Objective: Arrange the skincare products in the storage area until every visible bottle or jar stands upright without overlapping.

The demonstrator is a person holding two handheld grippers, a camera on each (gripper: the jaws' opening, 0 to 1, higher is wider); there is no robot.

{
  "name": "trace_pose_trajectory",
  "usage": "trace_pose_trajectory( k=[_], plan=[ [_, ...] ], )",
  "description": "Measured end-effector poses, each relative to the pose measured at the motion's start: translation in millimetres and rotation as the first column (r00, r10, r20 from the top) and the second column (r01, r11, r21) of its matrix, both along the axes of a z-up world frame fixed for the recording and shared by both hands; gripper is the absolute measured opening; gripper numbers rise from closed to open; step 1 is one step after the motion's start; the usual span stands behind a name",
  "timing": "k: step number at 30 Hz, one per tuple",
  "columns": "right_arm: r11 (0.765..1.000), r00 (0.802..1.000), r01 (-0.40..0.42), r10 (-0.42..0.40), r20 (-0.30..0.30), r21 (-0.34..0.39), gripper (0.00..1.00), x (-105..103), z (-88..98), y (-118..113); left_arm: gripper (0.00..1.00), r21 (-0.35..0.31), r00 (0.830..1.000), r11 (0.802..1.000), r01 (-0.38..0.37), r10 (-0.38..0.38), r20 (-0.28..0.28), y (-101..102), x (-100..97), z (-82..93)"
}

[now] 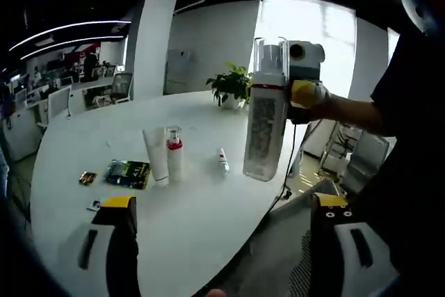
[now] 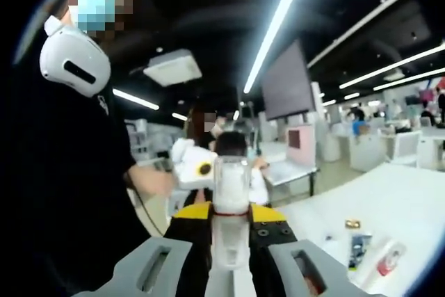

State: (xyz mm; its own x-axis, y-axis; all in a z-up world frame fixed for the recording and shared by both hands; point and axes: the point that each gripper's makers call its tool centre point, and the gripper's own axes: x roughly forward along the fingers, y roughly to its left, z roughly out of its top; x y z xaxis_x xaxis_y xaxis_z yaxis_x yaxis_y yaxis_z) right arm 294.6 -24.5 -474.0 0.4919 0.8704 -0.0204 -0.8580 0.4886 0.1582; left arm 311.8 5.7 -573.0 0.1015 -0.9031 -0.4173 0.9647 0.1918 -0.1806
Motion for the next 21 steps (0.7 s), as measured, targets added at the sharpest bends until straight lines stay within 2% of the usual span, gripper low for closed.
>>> trace_pose_trajectory(
  k=[4,6,9,12,14,16,18,21],
  plan=[
    [1.0,1.0,0.007,-0.007,-0.001,-0.007,0.1,3.5,-3.5,-1.2,0.99,0.039,0.999,0.998,-0.054,0.054,-0.007,14.4,6.4,-18.2],
    [1.0,1.0,0.015,-0.015,-0.003,-0.014,0.1,5.5,-6.2,-2.0,0.99,0.048,0.996,0.996,-0.081,0.082,-0.028,19.8,8.7,-23.7],
    [0.999,1.0,0.025,-0.025,0.001,-0.03,0.1,8.3,-10.7,-3.9,0.99,0.014,0.993,0.994,-0.111,0.111,-0.049,22.3,11.1,-19.9],
    [0.998,0.999,0.045,-0.045,-0.005,-0.04,0.1,13.8,-18.8,-9.2,0.99,0.013,0.989,0.99,-0.142,0.143,-0.038,25.0,17.1,-23.8],
    [0.997,0.998,0.059,-0.06,-0.006,-0.045,0.1,18.0,-23.3,-13.8,0.98,0.058,0.985,0.983,-0.171,0.172,-0.001,31.4,23.5,-35.1],
    [0.996,0.997,0.075,-0.075,-0.01,-0.037,0.1,22.5,-26.2,-19.3,0.98,0.092,0.982,0.979,-0.183,0.187,-0.034,35.1,20.3,-43.7],
    [0.996,0.996,0.088,-0.088,-0.009,-0.034,0.1,25.9,-28.2,-23.2,0.98,0.055,0.979,0.98,-0.191,0.194,-0.063,34.7,17.9,-41.2],
    [0.994,0.994,0.106,-0.106,-0.007,-0.036,0.1,31.8,-34.4,-29.5,0.97,0.058,0.975,0.976,-0.209,0.212,-0.06,40.3,21.7,-45.5]
  ],
)
